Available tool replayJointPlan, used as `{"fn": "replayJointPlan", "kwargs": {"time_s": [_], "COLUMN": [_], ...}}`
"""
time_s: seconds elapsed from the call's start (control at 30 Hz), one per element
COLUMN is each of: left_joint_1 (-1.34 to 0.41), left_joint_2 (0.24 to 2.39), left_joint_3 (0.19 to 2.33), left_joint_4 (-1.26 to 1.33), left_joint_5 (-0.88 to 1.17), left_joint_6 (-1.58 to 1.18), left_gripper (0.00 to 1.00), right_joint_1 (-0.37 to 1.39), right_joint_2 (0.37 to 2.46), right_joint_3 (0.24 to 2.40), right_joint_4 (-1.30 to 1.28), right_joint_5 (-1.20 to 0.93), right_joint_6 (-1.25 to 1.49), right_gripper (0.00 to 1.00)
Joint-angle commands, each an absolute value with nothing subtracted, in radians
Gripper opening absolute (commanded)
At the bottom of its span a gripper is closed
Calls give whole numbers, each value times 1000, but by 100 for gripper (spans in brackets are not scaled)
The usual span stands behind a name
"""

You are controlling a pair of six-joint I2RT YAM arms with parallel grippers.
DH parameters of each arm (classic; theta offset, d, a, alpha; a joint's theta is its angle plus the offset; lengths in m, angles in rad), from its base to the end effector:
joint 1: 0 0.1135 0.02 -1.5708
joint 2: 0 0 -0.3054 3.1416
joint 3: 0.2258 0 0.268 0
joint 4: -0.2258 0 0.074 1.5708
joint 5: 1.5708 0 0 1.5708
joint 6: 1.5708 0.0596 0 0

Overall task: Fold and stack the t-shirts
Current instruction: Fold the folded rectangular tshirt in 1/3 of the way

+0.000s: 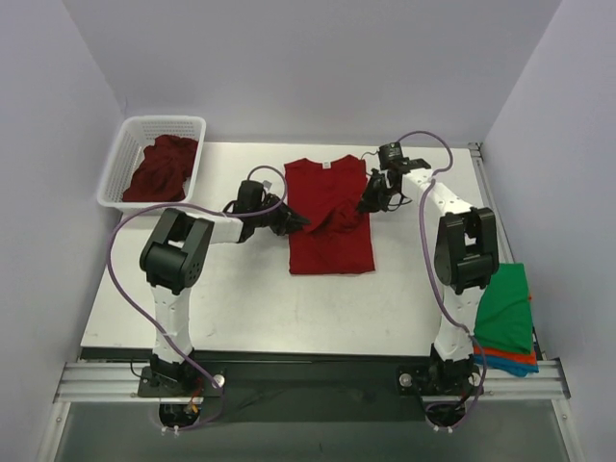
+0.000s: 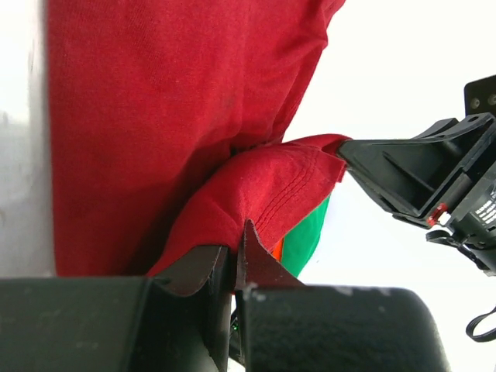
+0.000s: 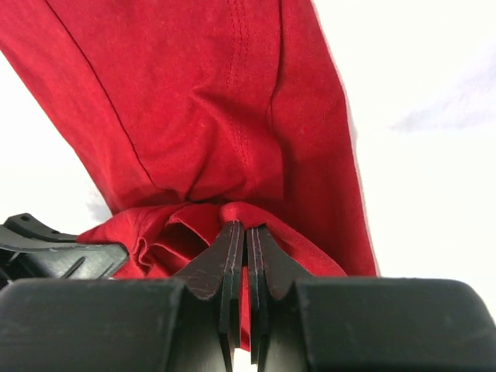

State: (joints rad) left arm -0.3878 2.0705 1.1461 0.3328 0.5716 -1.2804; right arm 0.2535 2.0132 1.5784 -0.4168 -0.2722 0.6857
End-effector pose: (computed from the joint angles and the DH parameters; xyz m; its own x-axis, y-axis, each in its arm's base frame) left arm 0.4272 -0.2093 0.1400 -0.8508 -0.5229 0.0514 -0.2846 0.3764 -0.8817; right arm 0.4795 0.1408 0.2350 -0.8252 0.4163 -0.3818 0.1415 0.8068 0.5737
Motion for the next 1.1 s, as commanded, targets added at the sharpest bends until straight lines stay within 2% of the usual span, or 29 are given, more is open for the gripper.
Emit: {"fn": "replayJointPlan", "kwargs": {"time_s": [0.0, 0.1, 0.2, 0.23, 0.27, 0.33, 0.37, 0.47, 0.67, 0.77, 0.83, 0.87, 0.97, 1.07], "left_joint_1": [-374, -365, -356, -353, -342, -327, -305, -276, -264, -271, -284, -291, -324, -351], "left_joint_2": [2094, 2102, 2109, 2112, 2114, 2114, 2111, 2092, 2025, 1991, 1951, 1938, 1888, 1864], "left_joint_3": [1210, 1227, 1252, 1255, 1264, 1278, 1279, 1275, 1230, 1175, 1129, 1085, 1036, 1017], "left_joint_4": [377, 379, 379, 388, 396, 428, 446, 485, 404, 364, 348, 348, 313, 276], "left_joint_5": [600, 603, 607, 610, 615, 624, 632, 661, 649, 638, 614, 604, 563, 540], "left_joint_6": [-1284, -1278, -1266, -1266, -1261, -1262, -1266, -1270, -1201, -1177, -1177, -1175, -1141, -1121], "left_gripper": [0, 2, 19, 36, 40, 52, 63, 70, 69, 55, 40, 36, 32, 28], "right_joint_1": [244, 233, 222, 218, 213, 209, 203, 186, 222, 244, 267, 278, 307, 307], "right_joint_2": [2040, 2068, 2100, 2109, 2118, 2138, 2143, 2123, 2024, 1952, 1930, 1921, 1940, 2021], "right_joint_3": [1655, 1692, 1739, 1758, 1784, 1813, 1828, 1827, 1694, 1547, 1475, 1464, 1469, 1567], "right_joint_4": [-433, -436, -439, -439, -439, -440, -440, -440, -431, -353, -318, -311, -311, -325], "right_joint_5": [-307, -321, -347, -356, -371, -377, -379, -383, -305, -273, -250, -241, -204, -219], "right_joint_6": [678, 675, 664, 661, 658, 644, 643, 632, 594, 591, 586, 578, 566, 572], "right_gripper": [0, 0, 11, 17, 28, 37, 45, 52, 52, 49, 42, 40, 38, 36]}}
